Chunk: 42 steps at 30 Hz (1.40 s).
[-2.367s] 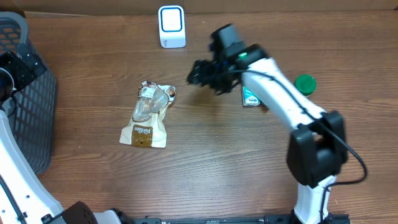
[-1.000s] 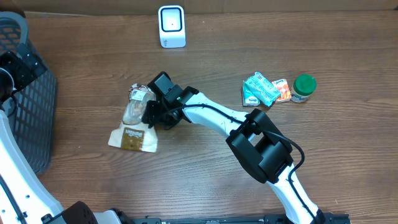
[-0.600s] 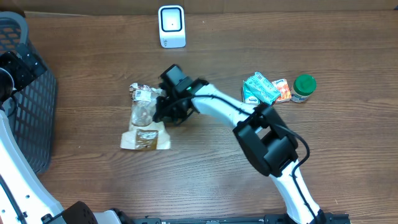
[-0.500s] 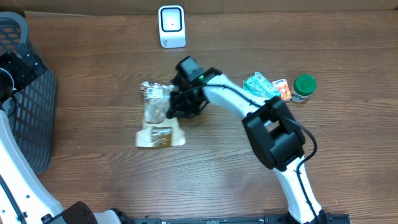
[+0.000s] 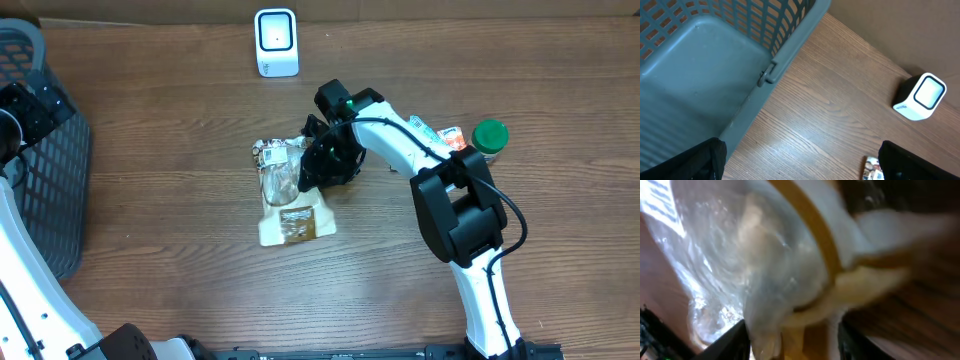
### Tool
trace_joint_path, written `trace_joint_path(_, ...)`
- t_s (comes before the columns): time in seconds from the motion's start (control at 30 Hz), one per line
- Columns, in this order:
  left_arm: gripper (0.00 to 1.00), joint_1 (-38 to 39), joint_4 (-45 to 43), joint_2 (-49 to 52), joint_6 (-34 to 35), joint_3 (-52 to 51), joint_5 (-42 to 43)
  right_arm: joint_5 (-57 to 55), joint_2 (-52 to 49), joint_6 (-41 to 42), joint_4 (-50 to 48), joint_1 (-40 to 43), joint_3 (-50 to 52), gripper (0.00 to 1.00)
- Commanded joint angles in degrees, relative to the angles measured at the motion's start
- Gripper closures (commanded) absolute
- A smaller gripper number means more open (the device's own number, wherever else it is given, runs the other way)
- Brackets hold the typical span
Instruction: Scan the item barcode
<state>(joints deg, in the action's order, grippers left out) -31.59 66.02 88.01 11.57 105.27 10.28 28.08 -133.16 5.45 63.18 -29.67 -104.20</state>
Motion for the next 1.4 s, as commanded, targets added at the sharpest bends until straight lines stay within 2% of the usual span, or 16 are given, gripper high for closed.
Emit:
trace_joint_path(0.0, 0.0, 0.1, -0.2, -0.3, -1.1, 0.2, -0.2, -2.3, 4.6, 0.5, 1.9, 2.5, -3.5, 0.43)
trace_joint_path(0.07, 0.0, 0.1, -0.2, -0.3, -1.1, 0.2, -0.2, 0.5, 5.8, 0.7, 2.8, 3.7, -3.8, 0.37)
trace_joint_path(0.2, 0.01, 0.1, -0.2, -0.3, -1.1, 0.2, -0.2, 6.7, 5.8, 0.7, 2.4, 4.5, -2.8, 0.35)
trace_joint_path(0.33, 0.0, 0.1, -0.2, -0.3, -1.1, 0.2, -0.2, 7.5, 5.7, 2.5, -5.1, 3.6, 3.4, 0.21)
trace_joint_path(0.6, 0.01, 0.1, -0.2, -0.3, -1.1, 0.2, -0.2, 9.8, 5.1, 6.0, -19.4, 2.4, 14.5, 0.21)
trace_joint_path(0.7, 0.0, 0.1, -0.2, -0.3, -1.1, 0.2, -0.2, 13.9, 5.1, 7.0, -25.2, 2.1, 18.1, 0.26)
trace_joint_path(0.83, 0.0, 0.1, -0.2, -0.3, -1.1, 0.2, -0.2, 13.8, 5.1, 11.2, -29.4, 1.2, 20.5, 0.27)
trace_joint_path(1.03, 0.0, 0.1, -0.2, -0.3, -1.1, 0.2, -0.2, 13.1, 4.4, 20.9, -40.2, -1.0, 24.9, 0.45)
trace_joint_path(1.23, 0.01, 0.1, -0.2, -0.3, -1.1, 0.2, -0.2, 12.8, 1.7, 23.1, -43.5, -2.6, 24.9, 0.5)
trace_joint_path(1.37, 0.0, 0.1, -0.2, -0.3, -1.1, 0.2, -0.2, 13.0, 1.6, 23.1, -44.1, -2.6, 24.8, 0.63)
